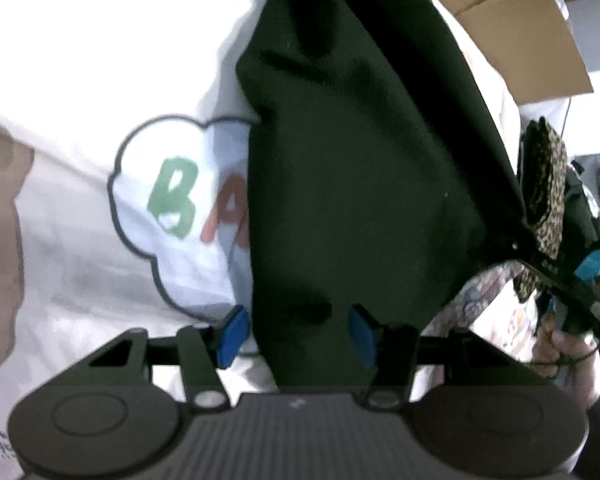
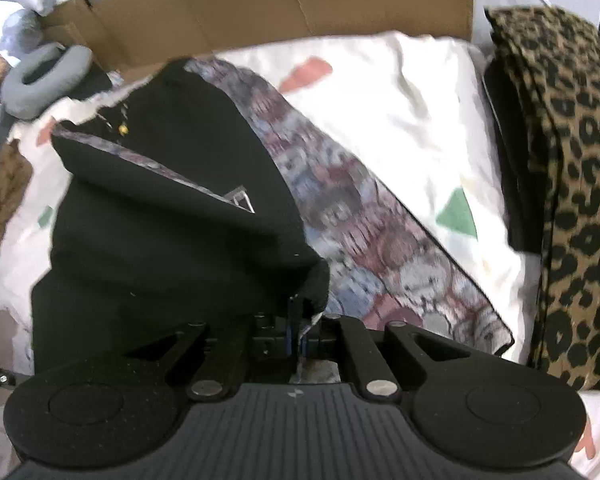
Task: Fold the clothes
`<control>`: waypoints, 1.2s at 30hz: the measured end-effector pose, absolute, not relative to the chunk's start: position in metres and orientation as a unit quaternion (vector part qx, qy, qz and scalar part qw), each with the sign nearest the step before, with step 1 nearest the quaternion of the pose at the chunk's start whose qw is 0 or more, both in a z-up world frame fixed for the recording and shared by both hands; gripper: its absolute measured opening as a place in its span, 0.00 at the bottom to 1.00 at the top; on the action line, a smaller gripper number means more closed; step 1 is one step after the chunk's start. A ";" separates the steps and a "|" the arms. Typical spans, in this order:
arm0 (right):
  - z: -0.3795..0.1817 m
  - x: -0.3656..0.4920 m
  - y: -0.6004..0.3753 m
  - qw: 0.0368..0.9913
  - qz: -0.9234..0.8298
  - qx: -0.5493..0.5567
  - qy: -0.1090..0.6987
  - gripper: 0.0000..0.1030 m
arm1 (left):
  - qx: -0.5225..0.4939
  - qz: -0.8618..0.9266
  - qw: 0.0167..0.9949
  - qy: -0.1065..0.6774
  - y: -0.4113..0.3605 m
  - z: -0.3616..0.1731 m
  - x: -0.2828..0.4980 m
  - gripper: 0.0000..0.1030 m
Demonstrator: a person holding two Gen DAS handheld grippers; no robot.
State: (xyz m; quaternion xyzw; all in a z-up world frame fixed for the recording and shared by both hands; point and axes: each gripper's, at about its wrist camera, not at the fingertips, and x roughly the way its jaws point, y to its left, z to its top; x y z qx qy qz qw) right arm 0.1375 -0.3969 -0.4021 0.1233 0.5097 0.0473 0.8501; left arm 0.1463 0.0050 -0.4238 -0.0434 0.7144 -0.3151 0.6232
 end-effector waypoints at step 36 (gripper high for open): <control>-0.343 0.134 -0.404 0.888 0.062 0.022 0.456 0.03 | -0.062 -0.402 0.530 0.744 -0.016 -0.428 0.091 0.04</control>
